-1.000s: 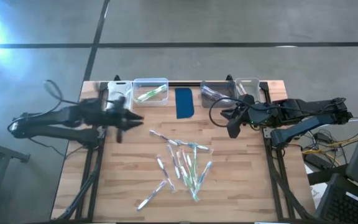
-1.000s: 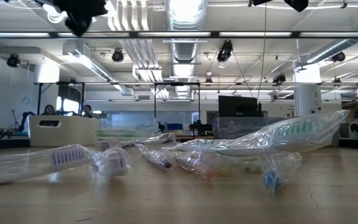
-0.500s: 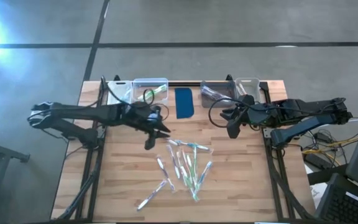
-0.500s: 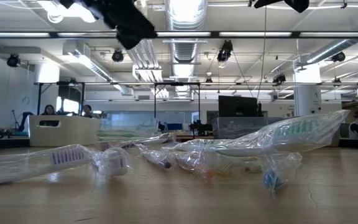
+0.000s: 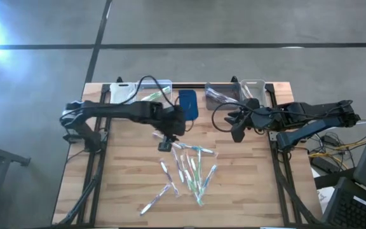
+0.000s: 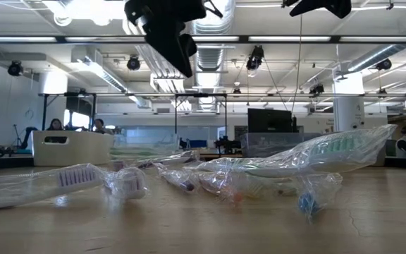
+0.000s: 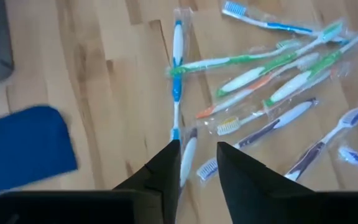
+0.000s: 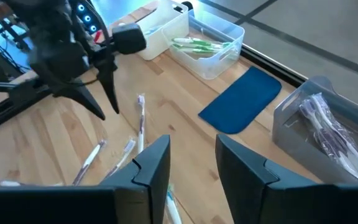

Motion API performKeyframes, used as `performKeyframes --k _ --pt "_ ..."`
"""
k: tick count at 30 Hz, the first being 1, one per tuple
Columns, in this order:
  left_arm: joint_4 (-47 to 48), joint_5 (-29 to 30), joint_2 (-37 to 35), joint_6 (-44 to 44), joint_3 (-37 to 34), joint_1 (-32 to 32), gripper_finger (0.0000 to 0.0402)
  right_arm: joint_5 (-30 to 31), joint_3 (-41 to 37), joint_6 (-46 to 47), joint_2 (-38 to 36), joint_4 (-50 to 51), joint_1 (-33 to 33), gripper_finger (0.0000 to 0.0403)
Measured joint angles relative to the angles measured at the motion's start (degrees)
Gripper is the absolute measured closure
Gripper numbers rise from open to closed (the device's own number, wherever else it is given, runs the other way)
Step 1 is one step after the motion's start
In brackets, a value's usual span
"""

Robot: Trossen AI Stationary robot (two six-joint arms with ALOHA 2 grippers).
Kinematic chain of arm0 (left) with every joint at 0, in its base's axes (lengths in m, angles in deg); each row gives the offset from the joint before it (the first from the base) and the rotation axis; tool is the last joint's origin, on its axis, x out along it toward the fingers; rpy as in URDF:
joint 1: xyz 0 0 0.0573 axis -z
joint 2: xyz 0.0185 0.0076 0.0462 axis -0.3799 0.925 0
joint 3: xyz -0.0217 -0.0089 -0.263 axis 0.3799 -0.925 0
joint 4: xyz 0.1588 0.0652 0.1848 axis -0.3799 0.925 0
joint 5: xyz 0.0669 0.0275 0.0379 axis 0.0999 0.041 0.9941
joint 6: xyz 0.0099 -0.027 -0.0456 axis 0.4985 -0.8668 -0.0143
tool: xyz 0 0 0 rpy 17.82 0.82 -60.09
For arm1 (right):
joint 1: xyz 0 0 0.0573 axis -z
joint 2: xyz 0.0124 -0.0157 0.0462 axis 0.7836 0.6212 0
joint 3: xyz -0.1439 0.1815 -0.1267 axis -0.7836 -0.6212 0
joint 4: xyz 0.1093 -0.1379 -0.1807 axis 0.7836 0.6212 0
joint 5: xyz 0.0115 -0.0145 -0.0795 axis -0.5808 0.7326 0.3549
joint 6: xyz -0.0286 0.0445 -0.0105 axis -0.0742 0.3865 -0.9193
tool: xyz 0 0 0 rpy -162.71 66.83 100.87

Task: Pick & Place Toothbrushes
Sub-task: Put the orange toothbrush into the gray bin

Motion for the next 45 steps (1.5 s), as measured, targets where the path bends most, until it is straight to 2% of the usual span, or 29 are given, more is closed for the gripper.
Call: performKeyframes --k 7,13,23,32,45 --pt "3.6 0.0 7.0 5.7 8.2 0.2 0.0245 -0.4 -0.1 0.0 0.0 0.0 0.0 0.0266" --pt "3.8 1.2 10.3 12.2 8.7 0.2 0.0216 -0.5 -0.1 0.0 0.0 0.1 0.0 0.0274" --pt "4.0 1.2 15.0 18.4 8.5 1.1 0.0218 -0.5 -0.1 -0.4 0.0 0.2 0.0 0.0306" --pt "4.0 1.2 17.8 22.7 8.5 5.9 0.022 -0.6 -1.0 -0.6 0.0 0.3 0.0 0.0319" --pt "4.0 1.2 22.9 22.4 8.2 7.4 0.022 -0.5 -1.5 -0.4 0.0 0.2 0.0 0.0285"
